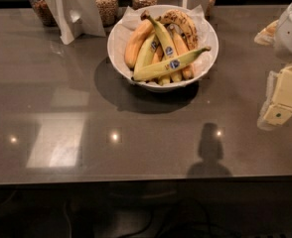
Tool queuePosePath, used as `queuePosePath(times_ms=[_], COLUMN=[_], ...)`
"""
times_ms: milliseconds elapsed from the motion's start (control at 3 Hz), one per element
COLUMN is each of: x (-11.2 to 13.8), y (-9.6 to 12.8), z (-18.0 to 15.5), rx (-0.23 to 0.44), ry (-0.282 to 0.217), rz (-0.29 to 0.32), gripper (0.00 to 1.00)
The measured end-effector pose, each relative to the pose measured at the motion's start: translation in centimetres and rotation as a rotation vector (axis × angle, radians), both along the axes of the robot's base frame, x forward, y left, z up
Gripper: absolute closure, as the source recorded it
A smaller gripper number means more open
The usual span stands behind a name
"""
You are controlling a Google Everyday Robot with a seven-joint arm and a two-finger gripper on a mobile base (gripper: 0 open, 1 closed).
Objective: Pick banana from white bowl
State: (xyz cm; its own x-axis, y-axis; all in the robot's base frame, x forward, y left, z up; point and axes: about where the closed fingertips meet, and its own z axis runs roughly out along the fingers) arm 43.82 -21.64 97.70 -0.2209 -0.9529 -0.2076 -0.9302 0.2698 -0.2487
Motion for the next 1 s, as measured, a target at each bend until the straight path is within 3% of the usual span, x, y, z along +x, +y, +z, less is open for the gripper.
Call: queuePosePath(times_ms=[333, 667, 1000], x=[0.0, 1.4, 4.0], y=[0.0, 0.9, 2.6], z=[0.0, 0.7, 1.5], rx=[0.0, 0.032, 0.109], ry=[0.0, -0.079, -0.194], rz=[0.0, 0.039, 0.118], gripper=[0.0, 0.0, 0.0])
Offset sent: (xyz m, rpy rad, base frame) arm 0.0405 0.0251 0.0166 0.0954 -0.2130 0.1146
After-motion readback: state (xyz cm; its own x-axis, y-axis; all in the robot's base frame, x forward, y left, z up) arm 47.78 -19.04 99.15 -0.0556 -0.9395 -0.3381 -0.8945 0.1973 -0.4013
